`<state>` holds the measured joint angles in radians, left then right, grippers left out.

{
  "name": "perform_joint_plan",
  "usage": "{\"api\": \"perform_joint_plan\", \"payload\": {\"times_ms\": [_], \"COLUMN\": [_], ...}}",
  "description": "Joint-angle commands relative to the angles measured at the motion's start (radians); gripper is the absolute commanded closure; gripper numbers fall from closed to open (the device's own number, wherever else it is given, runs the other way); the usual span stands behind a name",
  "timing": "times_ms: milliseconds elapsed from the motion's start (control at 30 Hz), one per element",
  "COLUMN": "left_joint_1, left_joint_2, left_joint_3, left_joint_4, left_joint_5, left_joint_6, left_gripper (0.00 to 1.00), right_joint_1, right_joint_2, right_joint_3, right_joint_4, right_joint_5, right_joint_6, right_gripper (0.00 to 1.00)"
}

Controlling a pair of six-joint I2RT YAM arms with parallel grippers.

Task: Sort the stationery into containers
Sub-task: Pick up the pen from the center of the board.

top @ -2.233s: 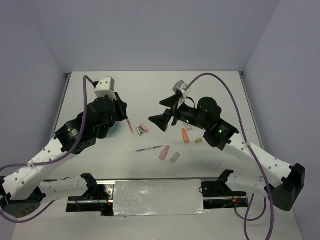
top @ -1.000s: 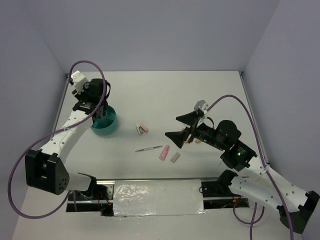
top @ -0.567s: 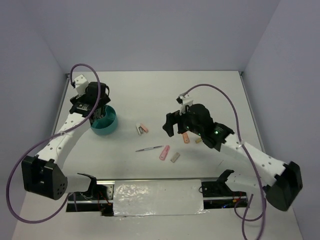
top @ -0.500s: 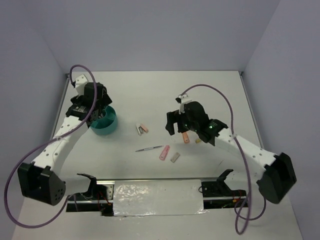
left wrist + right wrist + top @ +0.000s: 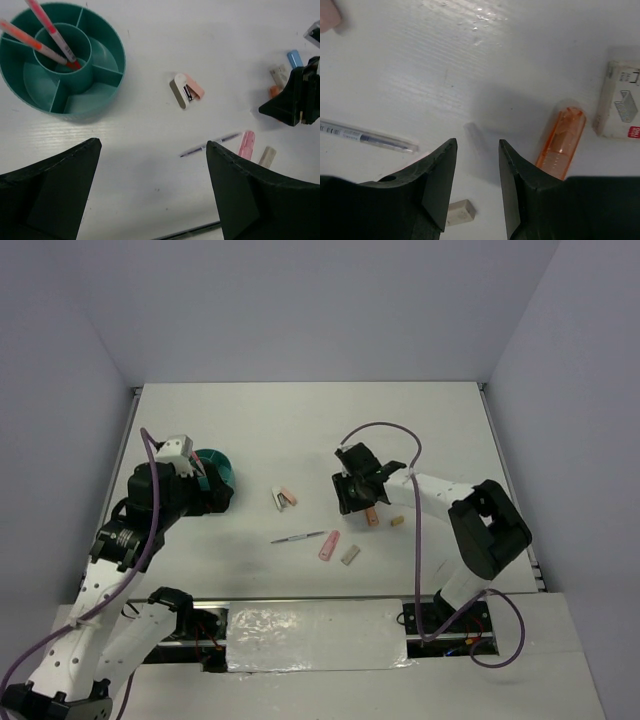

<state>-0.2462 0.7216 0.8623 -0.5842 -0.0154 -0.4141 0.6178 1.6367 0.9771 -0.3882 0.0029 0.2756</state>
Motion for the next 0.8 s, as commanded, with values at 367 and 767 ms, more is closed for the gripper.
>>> {"api": "perform_joint_plan", "payload": {"times_ms": [367, 767], "left_joint_1": [-0.015, -0.021], "left_joint_2": [-0.007, -0.004], "left_joint_3": [-0.019, -0.017], "left_joint_4": [0.058, 0.047], "left_joint_5": [0.088, 0.069], "left_joint_6": [0.037, 0.032], "left_gripper": [0.01, 0.01], "right_joint_1": [0.255, 0.307], "right_joint_2": [-0.118, 0.012], "right_joint_3": [0.026, 0.139], "right_joint_4": [0.081, 0.045], "right_joint_5": [0.079, -0.173], "right_joint_6": [-0.024, -0.498], "right_gripper": [0.51, 0.42]}}
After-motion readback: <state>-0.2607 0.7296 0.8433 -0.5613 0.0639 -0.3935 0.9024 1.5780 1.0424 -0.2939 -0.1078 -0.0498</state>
